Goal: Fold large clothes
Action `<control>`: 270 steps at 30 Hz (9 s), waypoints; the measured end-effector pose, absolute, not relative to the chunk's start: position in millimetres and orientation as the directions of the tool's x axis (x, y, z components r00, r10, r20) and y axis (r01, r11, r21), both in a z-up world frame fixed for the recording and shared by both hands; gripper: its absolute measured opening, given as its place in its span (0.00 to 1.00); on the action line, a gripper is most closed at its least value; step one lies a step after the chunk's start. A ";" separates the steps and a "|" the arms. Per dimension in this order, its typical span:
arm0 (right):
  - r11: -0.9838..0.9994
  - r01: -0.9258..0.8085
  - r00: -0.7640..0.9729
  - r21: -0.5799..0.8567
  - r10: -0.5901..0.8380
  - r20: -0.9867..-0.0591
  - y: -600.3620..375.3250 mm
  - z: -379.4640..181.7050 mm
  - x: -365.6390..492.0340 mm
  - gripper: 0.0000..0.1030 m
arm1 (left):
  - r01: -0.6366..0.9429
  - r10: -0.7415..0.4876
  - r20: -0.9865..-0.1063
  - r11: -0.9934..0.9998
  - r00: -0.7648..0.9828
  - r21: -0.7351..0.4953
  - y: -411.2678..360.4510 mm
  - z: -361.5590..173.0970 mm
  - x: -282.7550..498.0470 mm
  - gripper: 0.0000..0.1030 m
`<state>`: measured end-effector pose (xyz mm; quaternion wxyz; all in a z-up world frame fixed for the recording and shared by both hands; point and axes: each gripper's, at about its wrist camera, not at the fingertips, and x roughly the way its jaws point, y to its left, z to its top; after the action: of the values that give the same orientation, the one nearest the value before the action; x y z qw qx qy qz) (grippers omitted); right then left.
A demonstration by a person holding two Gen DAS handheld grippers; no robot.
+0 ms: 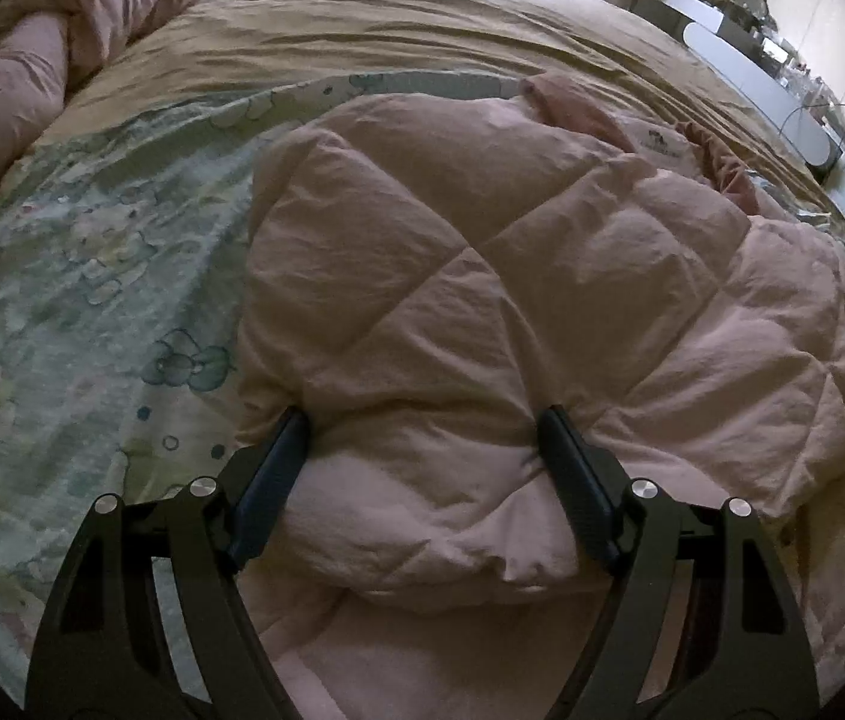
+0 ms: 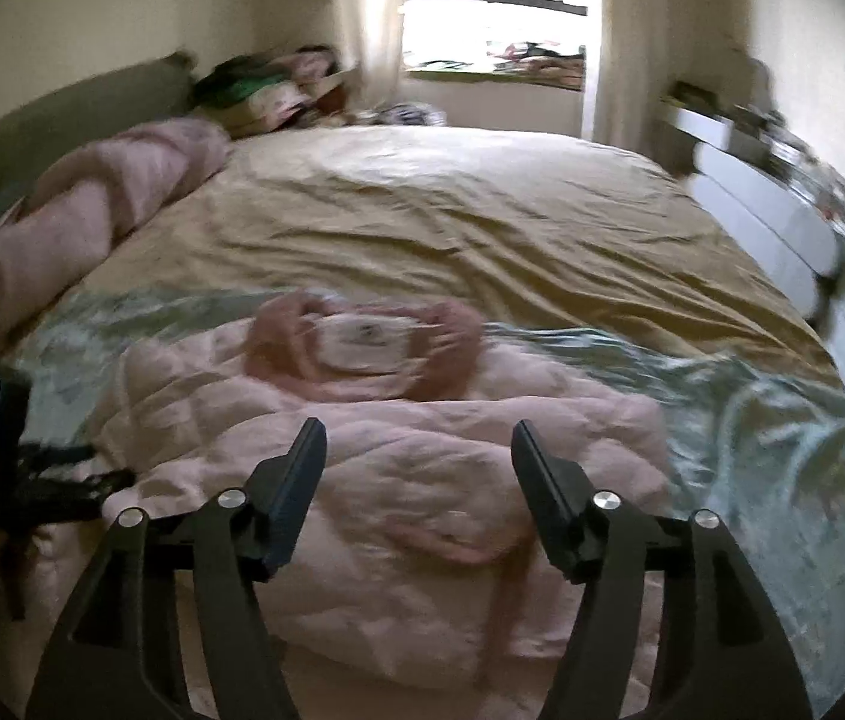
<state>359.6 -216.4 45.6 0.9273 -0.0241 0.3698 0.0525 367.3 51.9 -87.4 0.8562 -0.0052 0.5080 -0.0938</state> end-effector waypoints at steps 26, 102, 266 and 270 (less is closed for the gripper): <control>0.973 -0.226 0.573 -0.042 0.098 -0.814 -176.7 -16.1 366.4 0.70 | 0.151 -0.146 -0.779 0.986 0.610 -0.067 57.8 -27.0 394.6 0.78; 0.994 -0.077 0.805 0.080 0.109 -0.583 -232.2 89.7 169.9 0.94 | 0.236 -0.252 -0.665 0.965 0.703 -0.117 53.2 53.5 182.7 0.91; 0.950 -0.154 0.775 0.272 0.287 -0.563 -361.0 86.7 92.6 0.14 | 0.227 -0.240 -0.637 0.968 0.732 -0.104 89.7 52.1 122.9 0.09; 0.952 -0.146 0.781 0.269 0.278 -0.560 -362.2 89.7 105.4 0.14 | 0.222 -0.236 -0.632 0.970 0.738 -0.104 88.8 56.0 134.1 0.09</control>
<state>105.4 -362.2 89.7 0.9376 0.1059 0.3114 0.1131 134.1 88.8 56.0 0.9320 -0.0108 0.3407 -0.1228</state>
